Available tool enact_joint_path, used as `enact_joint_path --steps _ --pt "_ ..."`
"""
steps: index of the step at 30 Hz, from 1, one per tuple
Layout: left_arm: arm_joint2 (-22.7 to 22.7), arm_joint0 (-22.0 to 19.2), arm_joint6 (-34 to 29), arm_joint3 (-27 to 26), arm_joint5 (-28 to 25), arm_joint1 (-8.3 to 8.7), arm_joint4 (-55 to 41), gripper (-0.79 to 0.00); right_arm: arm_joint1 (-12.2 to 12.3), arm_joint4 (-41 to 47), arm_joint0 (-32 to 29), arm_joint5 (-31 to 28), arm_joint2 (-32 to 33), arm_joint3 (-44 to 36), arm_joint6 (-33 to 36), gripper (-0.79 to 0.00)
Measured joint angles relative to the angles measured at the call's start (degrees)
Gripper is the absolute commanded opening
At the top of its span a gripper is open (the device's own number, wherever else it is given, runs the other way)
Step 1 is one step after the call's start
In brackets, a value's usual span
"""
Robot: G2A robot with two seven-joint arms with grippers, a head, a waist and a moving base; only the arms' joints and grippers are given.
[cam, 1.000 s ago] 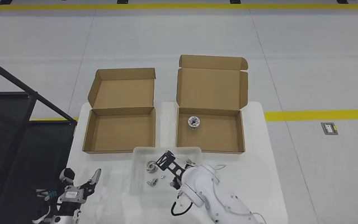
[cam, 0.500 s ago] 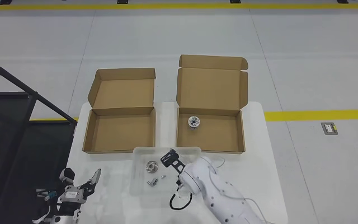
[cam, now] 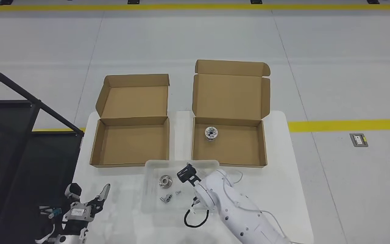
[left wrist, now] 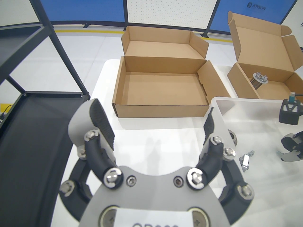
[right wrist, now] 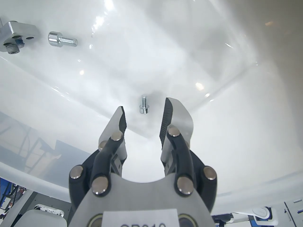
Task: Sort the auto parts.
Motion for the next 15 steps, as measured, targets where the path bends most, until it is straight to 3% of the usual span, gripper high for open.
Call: enact_joint_path --steps 6,15 --pt "0.0 0.0 0.0 0.0 0.0 0.00 0.0 0.000 -0.2 -0.7 -0.2 0.1 -0.1 0.0 1.0 -0.502" --pt "0.0 0.0 0.0 0.0 0.0 0.00 0.0 0.000 -1.0 -0.9 0.6 0.8 -0.6 2.4 0.6 -0.505"
